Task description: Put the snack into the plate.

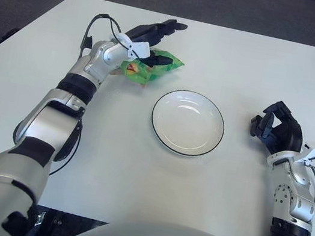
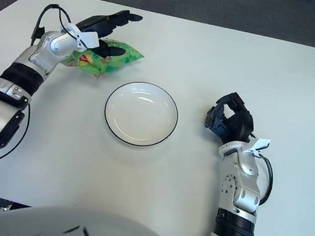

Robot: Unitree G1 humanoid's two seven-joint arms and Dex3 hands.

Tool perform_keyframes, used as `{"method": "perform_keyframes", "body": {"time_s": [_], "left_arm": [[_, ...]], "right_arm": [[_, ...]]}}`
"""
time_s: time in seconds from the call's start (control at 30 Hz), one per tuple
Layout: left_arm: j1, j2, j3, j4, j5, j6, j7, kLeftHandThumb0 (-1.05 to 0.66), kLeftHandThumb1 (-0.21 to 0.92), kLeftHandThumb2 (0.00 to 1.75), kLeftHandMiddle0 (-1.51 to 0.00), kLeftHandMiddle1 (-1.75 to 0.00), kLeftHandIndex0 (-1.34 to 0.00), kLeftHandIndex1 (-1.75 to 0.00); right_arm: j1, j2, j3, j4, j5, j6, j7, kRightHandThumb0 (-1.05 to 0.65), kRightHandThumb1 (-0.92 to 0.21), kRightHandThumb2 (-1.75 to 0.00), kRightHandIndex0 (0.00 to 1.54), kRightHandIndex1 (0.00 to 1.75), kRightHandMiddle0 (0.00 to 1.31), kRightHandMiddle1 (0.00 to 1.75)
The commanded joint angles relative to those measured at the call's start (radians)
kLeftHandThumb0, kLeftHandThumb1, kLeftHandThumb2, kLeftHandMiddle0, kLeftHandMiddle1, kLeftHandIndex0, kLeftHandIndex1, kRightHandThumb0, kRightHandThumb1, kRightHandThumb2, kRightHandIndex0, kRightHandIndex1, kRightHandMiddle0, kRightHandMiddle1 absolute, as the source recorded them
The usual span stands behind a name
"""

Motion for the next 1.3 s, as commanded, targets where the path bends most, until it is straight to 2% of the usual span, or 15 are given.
{"method": "perform_keyframes", "body": {"time_s": [0.0, 0.13, 0.43, 0.83, 1.27], "left_arm": [[-0.034, 0.019, -0.024, 0.001, 0.059, 0.009, 0.05, -0.96, 0.92, 0.58, -0.19, 0.0, 0.0, -0.57], [-0.036, 0.03, -0.045, -0.009, 0.122, 0.027, 0.102, -0.98, 0.92, 0.61, -0.18, 0.0, 0.0, -0.56], [-0.03, 0.062, -0.116, -0.055, 0.292, 0.132, 0.194, -1.04, 0.92, 0.69, -0.17, 0.0, 0.0, -0.55], [-0.001, 0.069, -0.154, -0.077, 0.37, 0.244, 0.239, -1.05, 0.92, 0.75, -0.13, 0.0, 0.0, -0.52], [-0.002, 0.063, -0.205, 0.005, 0.402, 0.292, 0.299, -1.05, 0.92, 0.82, -0.11, 0.0, 0.0, -0.58]], "right_arm": [[0.058, 0.033, 0.006, 0.057, 0.002, 0.058, -0.012, -0.46, -0.4, -1.22, 1.15, 1.75, 0.55, 1.75], [0.058, 0.033, 0.006, 0.057, 0.001, 0.058, -0.011, -0.46, -0.4, -1.22, 1.16, 1.75, 0.55, 1.75], [0.06, 0.032, 0.006, 0.057, 0.0, 0.051, -0.004, -0.46, -0.4, -1.22, 1.17, 1.75, 0.55, 1.75], [0.06, 0.028, 0.008, 0.058, -0.005, 0.05, 0.0, -0.46, -0.4, -1.22, 1.17, 1.75, 0.55, 1.75], [0.06, 0.029, 0.009, 0.059, -0.009, 0.045, 0.0, -0.46, -0.39, -1.23, 1.17, 1.75, 0.56, 1.75]]}}
